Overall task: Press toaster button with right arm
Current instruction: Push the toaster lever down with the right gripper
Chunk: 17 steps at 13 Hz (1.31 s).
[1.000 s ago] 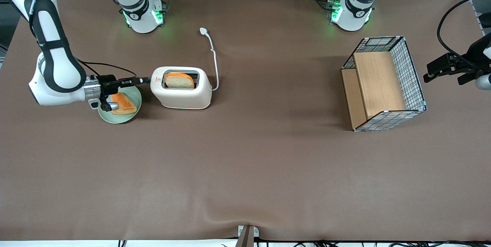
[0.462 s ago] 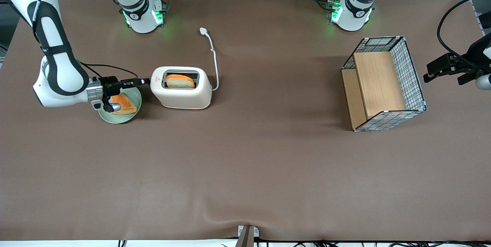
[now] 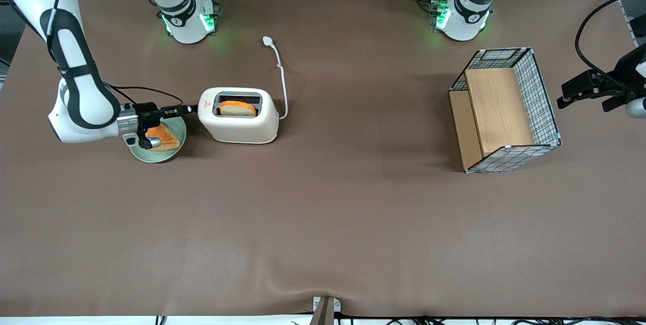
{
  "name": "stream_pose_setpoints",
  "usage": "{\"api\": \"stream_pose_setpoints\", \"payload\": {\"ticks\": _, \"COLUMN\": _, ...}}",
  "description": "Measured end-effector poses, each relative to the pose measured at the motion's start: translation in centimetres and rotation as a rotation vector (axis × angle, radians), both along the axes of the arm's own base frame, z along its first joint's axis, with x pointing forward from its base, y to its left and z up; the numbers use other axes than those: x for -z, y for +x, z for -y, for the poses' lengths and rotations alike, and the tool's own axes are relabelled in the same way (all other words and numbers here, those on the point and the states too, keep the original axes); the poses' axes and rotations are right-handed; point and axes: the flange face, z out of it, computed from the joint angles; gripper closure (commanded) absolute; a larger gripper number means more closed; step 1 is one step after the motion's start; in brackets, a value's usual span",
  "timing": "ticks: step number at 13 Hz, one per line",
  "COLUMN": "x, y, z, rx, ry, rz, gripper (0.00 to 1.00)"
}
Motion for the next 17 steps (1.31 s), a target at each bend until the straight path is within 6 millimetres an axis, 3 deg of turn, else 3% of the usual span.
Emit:
{"api": "stream_pose_setpoints", "payload": {"ticks": 5, "x": 1.8, "y": -0.1, "z": 0.2, "rx": 0.005, "ry": 0.013, "rz": 0.000, "gripper": 1.00}}
{"api": "stream_pose_setpoints", "payload": {"ticks": 17, "x": 1.8, "y": 0.0, "z": 0.3, "rx": 0.005, "ry": 0.019, "rz": 0.003, "gripper": 1.00}}
